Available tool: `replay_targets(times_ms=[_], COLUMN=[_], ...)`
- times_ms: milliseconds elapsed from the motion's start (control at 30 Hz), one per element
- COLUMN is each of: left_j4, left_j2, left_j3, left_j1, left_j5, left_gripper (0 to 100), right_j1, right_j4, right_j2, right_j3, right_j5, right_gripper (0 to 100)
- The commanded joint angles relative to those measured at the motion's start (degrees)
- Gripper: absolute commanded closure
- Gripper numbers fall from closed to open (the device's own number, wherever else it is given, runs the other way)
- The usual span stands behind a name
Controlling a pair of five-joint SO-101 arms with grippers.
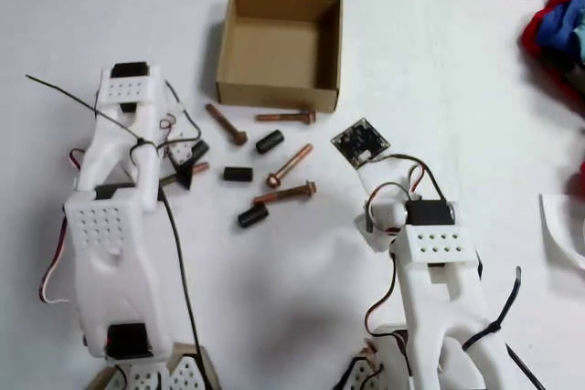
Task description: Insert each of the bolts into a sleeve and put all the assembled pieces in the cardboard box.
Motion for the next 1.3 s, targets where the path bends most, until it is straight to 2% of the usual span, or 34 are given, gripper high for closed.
replay_targets(times_ms=[0, 333, 533, 833, 933, 1167, 1267], left_j4=[0.4, -0.2, -0.2, 0.3, 0.2, 0.2, -0.1], left_j2=[-3.1, -5.5, -6.1, -5.6, -5.3, -5.2, -5.2], left_j3=[-3.2, -3.6, -4.5, -8.5, -8.0, -7.9, -6.3], left_j1=[1.8, 3.7, 3.2, 0.1, 0.1, 0.2, 0.2], left_j5=[2.8, 10.2, 12.1, 12.4, 15.1, 18.4, 18.4], left_gripper=[79, 79, 79, 79, 79, 61, 61], right_j1=[0.0, 0.0, 0.0, -0.1, -0.1, -0.1, -0.1], right_j4=[-0.8, -3.6, -3.8, -11.0, -11.0, -10.9, -10.9], right_j2=[-2.2, -2.2, -2.0, -1.7, -2.1, -2.2, -2.2], right_j3=[-0.4, -0.4, -0.3, 5.0, 5.0, 5.0, 5.0], right_j5=[-0.3, -0.4, -0.4, -0.4, -0.4, -0.4, -0.4], right_gripper=[97.6, 97.6, 97.6, 97.6, 97.6, 97.6, 97.6])
